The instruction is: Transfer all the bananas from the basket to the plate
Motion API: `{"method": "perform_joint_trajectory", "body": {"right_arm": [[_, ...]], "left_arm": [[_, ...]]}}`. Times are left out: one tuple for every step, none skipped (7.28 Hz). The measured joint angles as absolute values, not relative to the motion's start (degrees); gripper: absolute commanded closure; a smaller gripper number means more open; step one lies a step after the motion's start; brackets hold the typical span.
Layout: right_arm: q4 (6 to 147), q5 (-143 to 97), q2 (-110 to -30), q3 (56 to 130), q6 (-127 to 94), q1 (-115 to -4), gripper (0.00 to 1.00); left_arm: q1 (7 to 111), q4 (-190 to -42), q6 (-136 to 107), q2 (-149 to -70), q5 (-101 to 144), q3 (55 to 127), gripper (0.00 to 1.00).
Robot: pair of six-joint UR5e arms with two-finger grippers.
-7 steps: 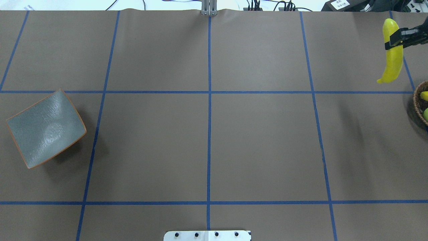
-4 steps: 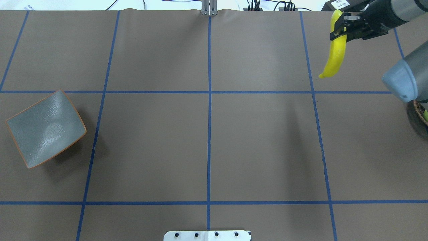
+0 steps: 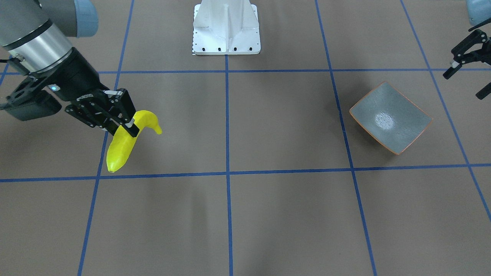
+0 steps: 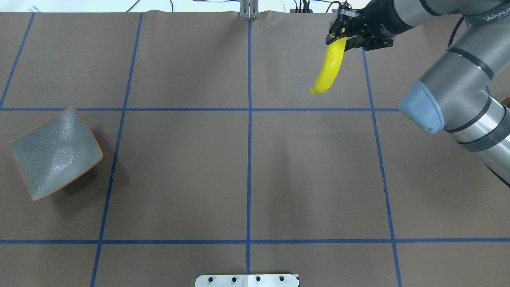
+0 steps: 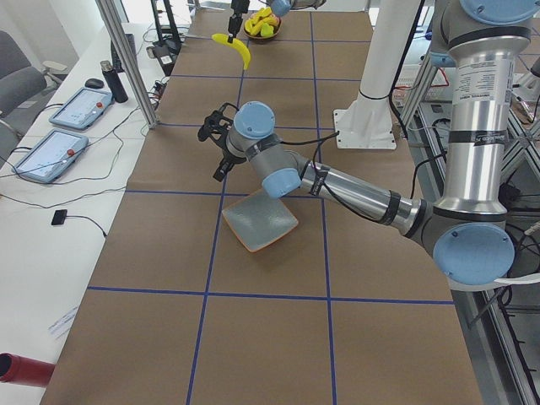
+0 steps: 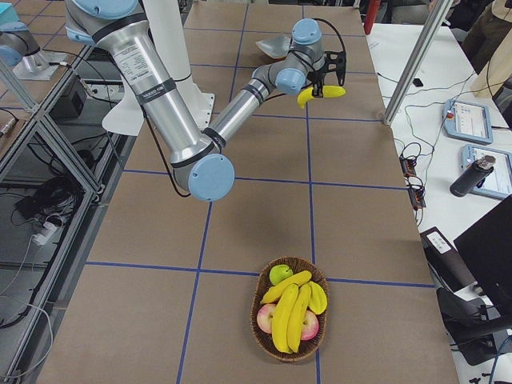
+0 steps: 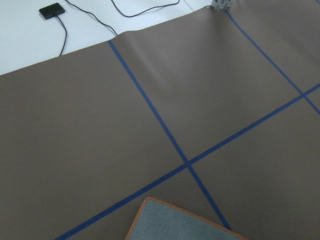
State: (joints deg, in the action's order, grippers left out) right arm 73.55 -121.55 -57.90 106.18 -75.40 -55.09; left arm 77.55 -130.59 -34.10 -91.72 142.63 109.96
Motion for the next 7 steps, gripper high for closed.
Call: {"method": "perform_joint_trajectory", "body": {"right_arm": [[73.7, -119.6, -56.6, 106.9, -78.8, -53.1, 1.0], [73.9, -117.9, -55.3, 107.3, -81.7, -51.5, 1.0], [74.0, -116.5, -54.1, 107.5, -84.0, -50.3, 1.0], [74.1, -115.3, -53.2, 107.5, -85.7, -49.3, 1.0], [74.1, -114.7, -52.4, 107.6, -86.8, -48.8, 1.0], [74.3, -114.5, -51.7, 107.7, -87.8, -48.5, 1.0], [74.7, -114.5, -50.9, 107.9, -88.7, -48.1, 1.0]], "left_arm": [[75.2, -132.8, -43.0, -94.2, 141.0, 110.3, 0.0], [72.3, -134.2, -50.2, -96.6, 138.0, 111.0, 0.0], [69.1, -134.8, -55.3, -98.6, 134.6, 111.9, 0.0], [65.8, -135.0, -59.5, -100.6, 131.3, 112.6, 0.0], [62.9, -135.1, -61.9, -102.7, 129.3, 112.9, 0.0], [60.0, -135.1, -62.9, -105.0, 128.3, 112.9, 0.0], [56.7, -135.1, -63.3, -107.8, 127.9, 112.9, 0.0]]}}
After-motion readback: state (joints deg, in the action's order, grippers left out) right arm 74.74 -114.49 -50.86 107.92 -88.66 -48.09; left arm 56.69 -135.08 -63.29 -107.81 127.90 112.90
